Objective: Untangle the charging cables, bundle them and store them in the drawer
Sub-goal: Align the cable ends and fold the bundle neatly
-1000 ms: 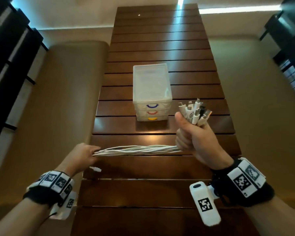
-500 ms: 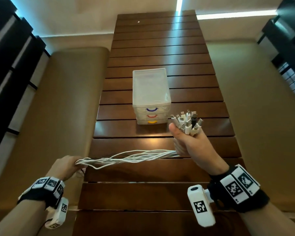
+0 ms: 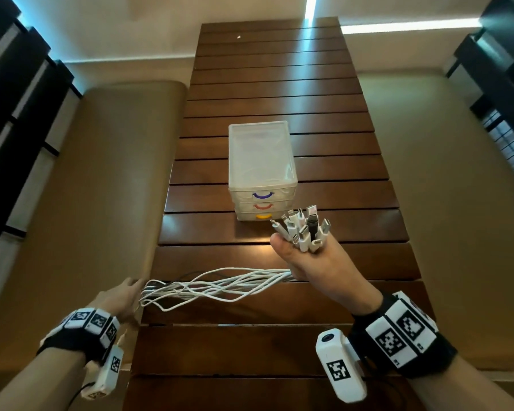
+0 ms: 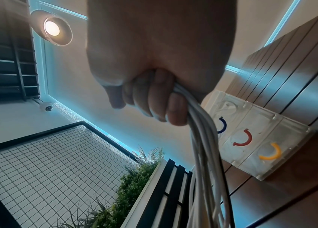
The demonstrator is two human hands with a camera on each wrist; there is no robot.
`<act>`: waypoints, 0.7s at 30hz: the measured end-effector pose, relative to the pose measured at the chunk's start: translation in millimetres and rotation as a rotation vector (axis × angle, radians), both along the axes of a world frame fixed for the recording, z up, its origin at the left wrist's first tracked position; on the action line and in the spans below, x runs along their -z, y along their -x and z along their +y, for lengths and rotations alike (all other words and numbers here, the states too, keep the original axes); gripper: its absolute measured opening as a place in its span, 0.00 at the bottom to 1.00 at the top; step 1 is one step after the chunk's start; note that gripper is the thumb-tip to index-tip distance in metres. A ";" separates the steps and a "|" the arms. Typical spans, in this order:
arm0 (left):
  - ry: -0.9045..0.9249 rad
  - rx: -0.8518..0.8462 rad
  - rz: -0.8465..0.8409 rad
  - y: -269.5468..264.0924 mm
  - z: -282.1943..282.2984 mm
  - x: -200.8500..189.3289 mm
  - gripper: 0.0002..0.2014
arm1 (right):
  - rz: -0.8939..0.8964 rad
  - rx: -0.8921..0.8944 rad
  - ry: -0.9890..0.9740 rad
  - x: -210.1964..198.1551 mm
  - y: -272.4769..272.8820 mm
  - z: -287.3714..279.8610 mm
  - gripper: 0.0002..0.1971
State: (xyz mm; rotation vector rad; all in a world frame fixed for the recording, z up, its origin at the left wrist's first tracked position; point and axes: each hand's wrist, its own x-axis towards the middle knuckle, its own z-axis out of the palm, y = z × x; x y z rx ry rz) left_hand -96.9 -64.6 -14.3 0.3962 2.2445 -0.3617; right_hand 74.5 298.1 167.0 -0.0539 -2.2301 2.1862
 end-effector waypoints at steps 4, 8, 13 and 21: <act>0.027 0.016 -0.025 29.8 20.0 -48.5 0.54 | 0.008 0.021 0.011 4.8 1.7 -3.7 0.19; -0.502 0.137 0.050 23.3 95.2 -107.0 0.40 | 0.015 0.024 0.008 5.7 7.6 -6.4 0.25; -1.047 0.179 -0.386 -37.3 191.7 -139.8 0.43 | 0.048 0.050 0.053 -0.4 12.1 -8.6 0.19; -1.137 0.192 -0.153 -89.4 196.7 -100.8 0.15 | -0.043 0.063 0.485 9.2 10.5 -2.5 0.26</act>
